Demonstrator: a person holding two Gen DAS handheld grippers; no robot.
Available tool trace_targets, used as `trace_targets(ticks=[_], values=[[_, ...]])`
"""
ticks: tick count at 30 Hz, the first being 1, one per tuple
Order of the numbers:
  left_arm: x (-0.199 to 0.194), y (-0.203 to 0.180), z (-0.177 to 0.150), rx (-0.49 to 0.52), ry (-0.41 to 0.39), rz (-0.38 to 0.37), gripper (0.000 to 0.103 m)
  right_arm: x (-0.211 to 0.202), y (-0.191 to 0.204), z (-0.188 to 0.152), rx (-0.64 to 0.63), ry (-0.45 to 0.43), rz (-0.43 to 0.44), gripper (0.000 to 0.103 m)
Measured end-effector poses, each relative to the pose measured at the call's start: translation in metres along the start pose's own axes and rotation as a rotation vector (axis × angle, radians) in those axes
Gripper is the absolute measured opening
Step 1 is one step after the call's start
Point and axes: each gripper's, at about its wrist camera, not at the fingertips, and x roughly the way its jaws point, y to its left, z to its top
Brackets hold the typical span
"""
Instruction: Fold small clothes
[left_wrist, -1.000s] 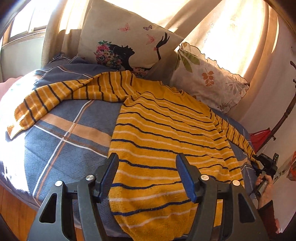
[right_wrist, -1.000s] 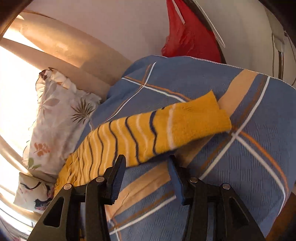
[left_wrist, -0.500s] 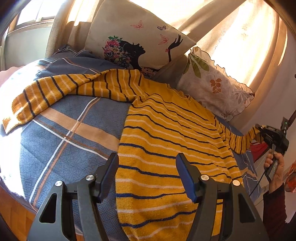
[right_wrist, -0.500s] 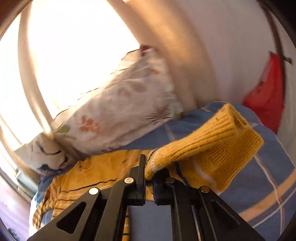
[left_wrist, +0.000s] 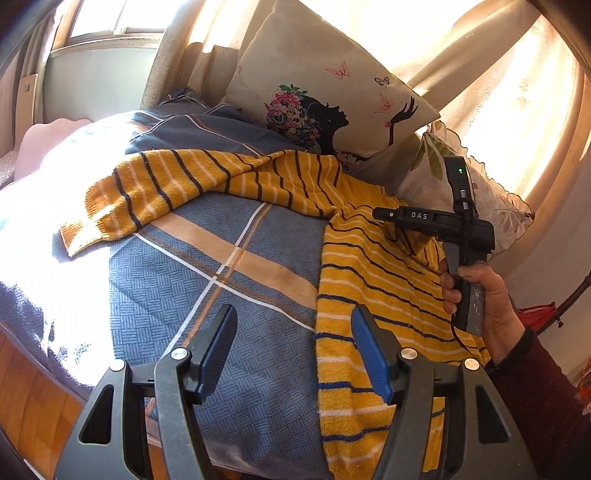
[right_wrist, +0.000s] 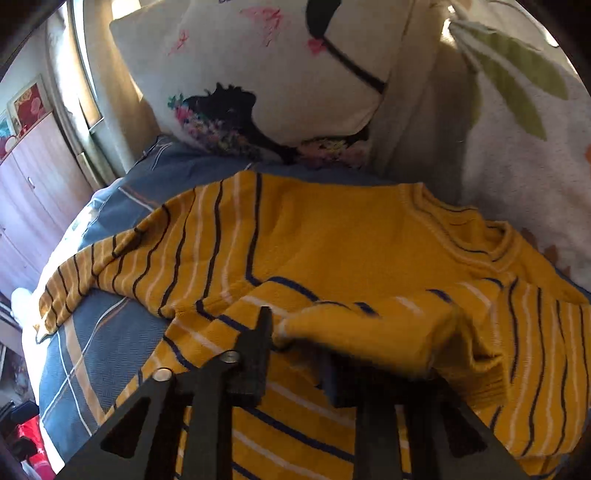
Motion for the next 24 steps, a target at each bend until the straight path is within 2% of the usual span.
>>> trace_targets(ticks=[2,3,7,11,13,14,17,18,21,24], values=[[0.002,-0.003,0.005,0.011,0.0,-0.009,0.063,-0.01,-0.004,-0.001,0.016,-0.03,0.056,0.056],[0.005,-0.005,0.008,0.017,0.002,-0.016,0.063,-0.019,-0.008,0.001,0.034,-0.052,0.074,0.059],[0.025,-0.033,0.029,0.063,0.018,-0.064,0.064,-0.061,-0.038,-0.002,0.133,-0.116,0.089,0.059],[0.056,-0.078,0.051,0.171,0.021,-0.092,0.068,-0.093,-0.075,-0.017,0.22,-0.161,0.051,0.064],[0.075,-0.099,0.059,0.224,0.034,-0.083,0.068,-0.1,-0.092,-0.021,0.262,-0.165,0.075,0.064],[0.082,-0.109,0.061,0.241,0.04,-0.088,0.068,-0.104,-0.1,-0.022,0.294,-0.171,0.119,0.064],[0.098,-0.133,0.064,0.283,0.041,-0.11,0.068,-0.118,-0.119,-0.016,0.4,-0.204,0.332,0.068],[0.103,-0.141,0.065,0.304,0.041,-0.112,0.068,-0.123,-0.121,-0.012,0.415,-0.218,0.348,0.071],[0.129,-0.161,0.071,0.379,0.063,-0.096,0.068,-0.134,-0.122,-0.008,0.406,-0.267,0.27,0.076],[0.157,-0.18,0.079,0.471,0.082,-0.11,0.068,-0.132,-0.132,-0.022,0.426,-0.251,0.225,0.076]])
